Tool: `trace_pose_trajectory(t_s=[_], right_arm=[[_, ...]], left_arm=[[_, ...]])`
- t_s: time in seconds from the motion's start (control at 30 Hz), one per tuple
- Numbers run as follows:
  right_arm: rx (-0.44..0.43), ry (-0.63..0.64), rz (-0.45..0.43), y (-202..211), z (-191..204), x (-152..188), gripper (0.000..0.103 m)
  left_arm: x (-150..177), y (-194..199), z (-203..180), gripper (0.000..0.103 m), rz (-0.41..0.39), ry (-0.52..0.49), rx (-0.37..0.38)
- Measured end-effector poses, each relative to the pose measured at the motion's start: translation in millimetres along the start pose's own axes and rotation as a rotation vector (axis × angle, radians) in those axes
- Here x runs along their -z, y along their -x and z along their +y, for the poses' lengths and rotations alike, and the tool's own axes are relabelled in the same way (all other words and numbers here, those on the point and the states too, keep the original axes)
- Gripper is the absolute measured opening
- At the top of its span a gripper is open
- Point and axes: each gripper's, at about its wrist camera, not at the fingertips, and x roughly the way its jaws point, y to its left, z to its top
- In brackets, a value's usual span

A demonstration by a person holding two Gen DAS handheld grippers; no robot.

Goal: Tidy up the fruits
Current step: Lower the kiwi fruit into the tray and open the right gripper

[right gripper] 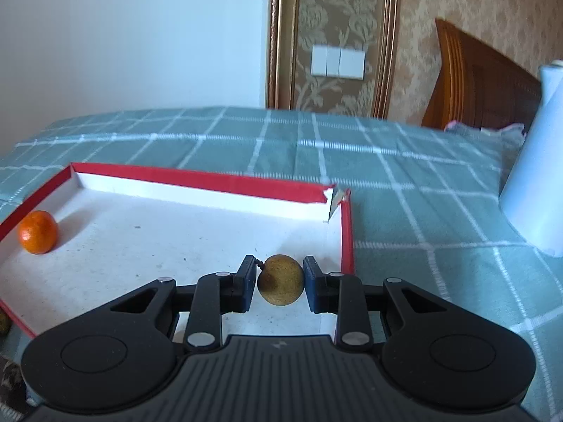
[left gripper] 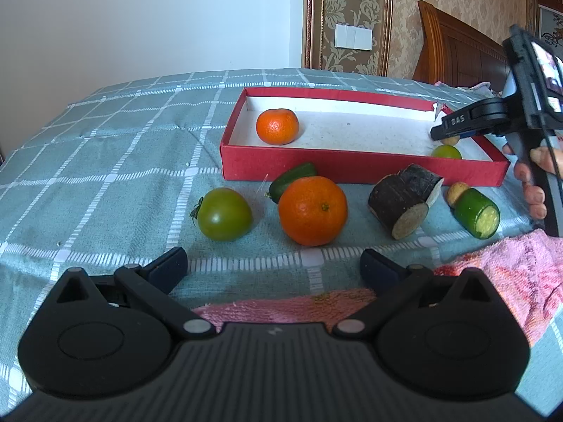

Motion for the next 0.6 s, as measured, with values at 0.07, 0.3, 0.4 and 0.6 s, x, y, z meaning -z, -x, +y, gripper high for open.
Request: trace_pose_trajectory(t_s=[0.07, 0.3, 0.4, 0.6], right_arm=[[0.007, 0.002, 0.005, -4.4, 0.9, 0.3, 0.028], [0.014, 0.017, -0.001, -5.7, 3.8, 0.5, 0.028], [0.008, 0.015, -0.008, -6.3, 2.1, 1.1, 0.029], [-0.041, -0.012, -0.042, 4.9, -2.9, 3.4, 0.072]], left_arm=[[-0.1, 0.0, 0.1, 0.103, 0.0, 0.0, 0.0], [0.0, 0.1, -0.1, 0.103, 0.0, -0.001, 0.0], [0.1, 0.2, 0.0, 0.103, 0.0, -0.001, -0.001], [0.1, 0.4, 0.0, 0.103, 0.0, -0.001, -0.001]])
